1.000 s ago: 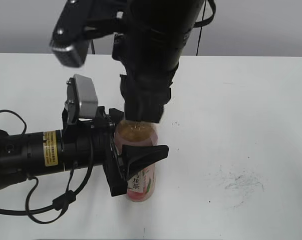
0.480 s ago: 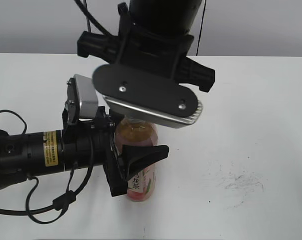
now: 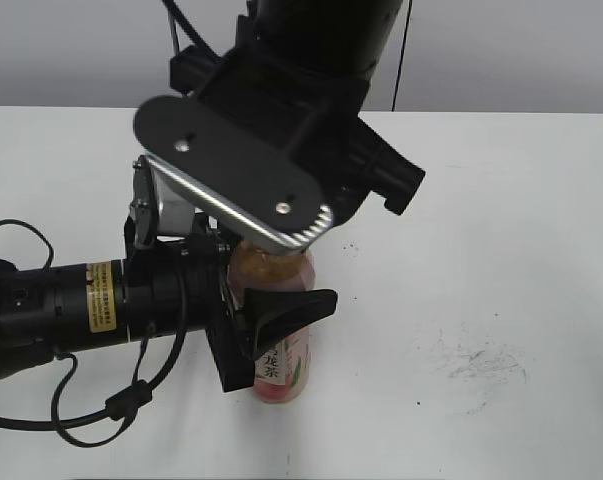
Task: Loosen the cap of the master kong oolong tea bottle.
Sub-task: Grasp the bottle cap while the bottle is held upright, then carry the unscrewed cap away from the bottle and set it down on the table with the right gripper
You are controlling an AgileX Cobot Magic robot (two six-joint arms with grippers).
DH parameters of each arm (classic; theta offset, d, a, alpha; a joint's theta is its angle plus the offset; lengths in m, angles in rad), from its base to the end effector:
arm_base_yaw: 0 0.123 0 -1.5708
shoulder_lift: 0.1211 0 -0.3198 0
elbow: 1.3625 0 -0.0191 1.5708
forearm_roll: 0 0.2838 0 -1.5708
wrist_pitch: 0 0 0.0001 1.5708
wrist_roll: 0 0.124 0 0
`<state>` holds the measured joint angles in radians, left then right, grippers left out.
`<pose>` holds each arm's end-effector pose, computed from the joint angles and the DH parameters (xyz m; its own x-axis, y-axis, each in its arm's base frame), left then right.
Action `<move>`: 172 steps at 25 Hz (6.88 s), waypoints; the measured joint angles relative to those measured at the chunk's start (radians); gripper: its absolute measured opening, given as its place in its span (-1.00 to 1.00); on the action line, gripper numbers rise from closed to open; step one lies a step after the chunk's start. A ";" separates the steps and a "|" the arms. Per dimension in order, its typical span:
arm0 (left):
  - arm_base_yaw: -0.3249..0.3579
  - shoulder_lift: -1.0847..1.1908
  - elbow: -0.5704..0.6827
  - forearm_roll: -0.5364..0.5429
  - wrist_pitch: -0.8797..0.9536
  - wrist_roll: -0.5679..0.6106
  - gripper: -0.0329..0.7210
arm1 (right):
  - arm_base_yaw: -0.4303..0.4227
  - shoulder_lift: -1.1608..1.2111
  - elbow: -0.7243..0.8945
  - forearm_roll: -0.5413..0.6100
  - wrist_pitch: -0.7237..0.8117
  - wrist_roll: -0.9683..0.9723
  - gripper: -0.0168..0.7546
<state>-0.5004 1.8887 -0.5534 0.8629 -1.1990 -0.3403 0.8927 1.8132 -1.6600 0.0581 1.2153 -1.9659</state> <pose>0.2471 -0.2351 0.1304 -0.1312 0.1209 -0.9839 0.9551 0.2813 -0.0928 0.2667 0.3418 0.3036 0.9528 -0.2984 0.0562 -0.2711 -0.9193 -0.2852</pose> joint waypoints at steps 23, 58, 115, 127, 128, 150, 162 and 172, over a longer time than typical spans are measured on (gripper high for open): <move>0.000 0.000 0.000 -0.004 0.000 0.000 0.27 | 0.001 0.000 0.000 -0.058 0.002 2.154 0.26; 0.000 0.000 0.000 -0.001 0.001 -0.001 0.27 | 0.002 0.000 -0.003 0.009 0.003 -0.534 -0.26; 0.000 0.000 0.000 -0.010 0.002 0.001 0.27 | 0.002 0.006 -0.004 -0.031 0.005 0.628 -0.26; 0.000 0.000 0.000 -0.016 0.001 -0.003 0.27 | 0.002 0.009 -0.028 -0.031 0.007 -0.339 -0.26; 0.000 0.000 0.000 -0.017 0.002 -0.003 0.27 | 0.003 0.009 -0.031 -0.034 0.007 -0.387 -0.26; 0.000 0.000 0.000 -0.006 0.000 -0.004 0.27 | -0.213 -0.083 0.161 -0.208 0.002 0.884 -0.26; 0.000 0.000 0.000 0.001 -0.001 -0.003 0.27 | -0.313 0.110 0.453 -0.046 -0.136 1.402 -0.26; 0.000 0.000 0.000 0.002 -0.001 -0.003 0.27 | -0.313 0.240 0.493 -0.065 -0.246 1.614 0.09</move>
<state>-0.5004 1.8887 -0.5530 0.8646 -1.2000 -0.3431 0.5800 2.0533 -1.1669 -0.0066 0.9690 -0.3521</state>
